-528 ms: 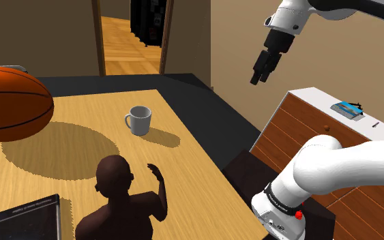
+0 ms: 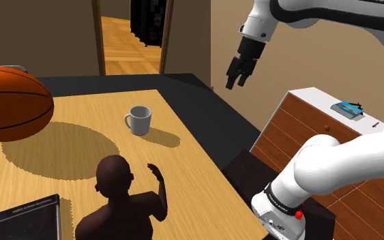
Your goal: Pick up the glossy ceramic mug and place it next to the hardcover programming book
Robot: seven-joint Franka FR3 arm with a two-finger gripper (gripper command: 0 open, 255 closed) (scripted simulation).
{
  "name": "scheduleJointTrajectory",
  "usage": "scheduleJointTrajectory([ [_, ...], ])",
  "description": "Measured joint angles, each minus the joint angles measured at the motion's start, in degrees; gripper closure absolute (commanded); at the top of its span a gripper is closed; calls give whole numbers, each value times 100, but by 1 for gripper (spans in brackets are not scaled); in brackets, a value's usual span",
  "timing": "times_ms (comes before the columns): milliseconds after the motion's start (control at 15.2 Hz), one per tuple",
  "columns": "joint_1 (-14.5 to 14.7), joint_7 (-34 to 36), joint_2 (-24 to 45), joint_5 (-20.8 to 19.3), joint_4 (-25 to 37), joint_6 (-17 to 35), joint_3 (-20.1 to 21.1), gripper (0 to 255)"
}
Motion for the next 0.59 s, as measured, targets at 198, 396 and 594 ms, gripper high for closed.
scheduleJointTrajectory([
  [198, 75, 229, 426, 102, 37, 384, 213, 0],
  [396, 114, 386, 1003, 141, 210, 779, 363, 0],
  [594, 166, 582, 1565, 165, 428, 1116, 526, 0],
])
